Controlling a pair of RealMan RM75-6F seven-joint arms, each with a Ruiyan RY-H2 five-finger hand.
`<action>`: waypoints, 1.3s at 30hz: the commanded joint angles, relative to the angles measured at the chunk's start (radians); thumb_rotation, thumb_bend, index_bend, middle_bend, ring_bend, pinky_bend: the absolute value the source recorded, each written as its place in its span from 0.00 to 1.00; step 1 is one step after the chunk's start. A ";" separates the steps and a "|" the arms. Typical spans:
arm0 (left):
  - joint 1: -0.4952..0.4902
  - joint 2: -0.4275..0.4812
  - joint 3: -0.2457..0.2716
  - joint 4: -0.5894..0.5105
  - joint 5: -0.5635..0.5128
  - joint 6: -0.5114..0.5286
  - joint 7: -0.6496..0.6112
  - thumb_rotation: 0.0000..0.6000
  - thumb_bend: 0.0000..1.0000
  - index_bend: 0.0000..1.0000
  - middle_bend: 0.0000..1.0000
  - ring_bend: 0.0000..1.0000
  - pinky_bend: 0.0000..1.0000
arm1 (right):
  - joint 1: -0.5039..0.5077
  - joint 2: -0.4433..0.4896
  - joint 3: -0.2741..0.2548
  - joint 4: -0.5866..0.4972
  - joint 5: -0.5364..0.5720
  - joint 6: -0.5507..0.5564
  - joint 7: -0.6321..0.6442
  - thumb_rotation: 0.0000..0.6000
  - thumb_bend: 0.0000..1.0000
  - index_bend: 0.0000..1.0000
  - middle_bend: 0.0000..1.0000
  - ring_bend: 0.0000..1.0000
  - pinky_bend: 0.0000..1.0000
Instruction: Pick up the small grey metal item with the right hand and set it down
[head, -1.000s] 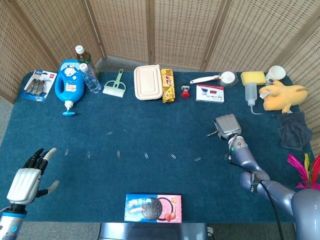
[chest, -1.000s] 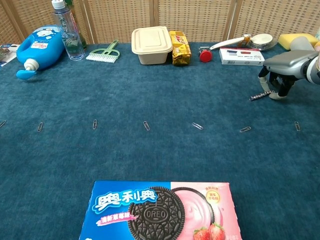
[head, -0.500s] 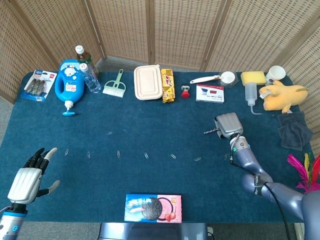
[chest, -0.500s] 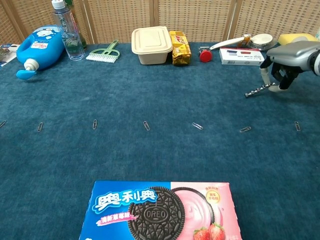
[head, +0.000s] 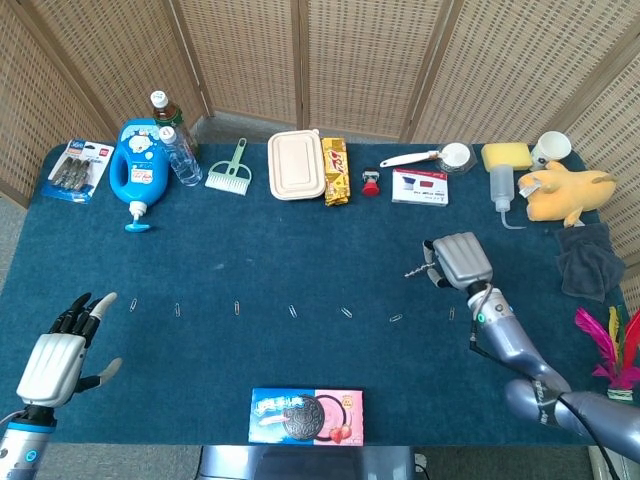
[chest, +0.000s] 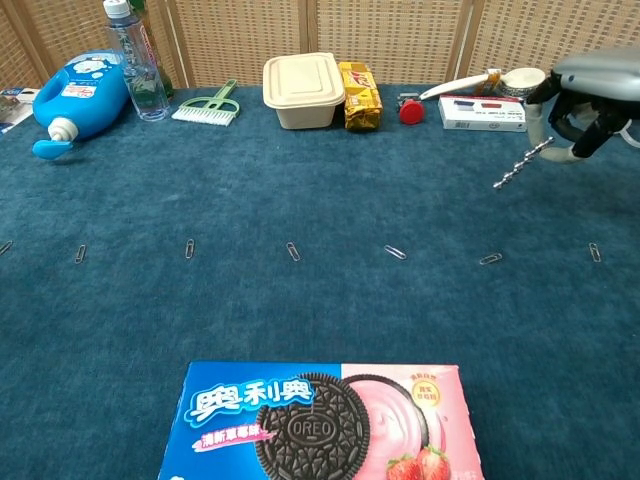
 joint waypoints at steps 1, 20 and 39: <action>0.000 0.002 -0.001 -0.003 0.003 0.003 0.001 1.00 0.42 0.01 0.15 0.04 0.15 | -0.028 0.038 -0.009 -0.056 -0.038 0.039 0.026 1.00 0.49 0.68 0.83 0.80 0.56; -0.002 0.008 0.003 -0.016 0.024 0.009 -0.001 1.00 0.42 0.01 0.15 0.04 0.15 | -0.122 0.132 -0.072 -0.201 -0.130 0.142 0.025 1.00 0.51 0.68 0.83 0.81 0.56; -0.001 0.014 0.007 -0.027 0.038 0.015 0.002 1.00 0.42 0.01 0.15 0.04 0.15 | -0.163 0.123 -0.117 -0.162 -0.108 0.133 -0.031 1.00 0.51 0.67 0.83 0.81 0.56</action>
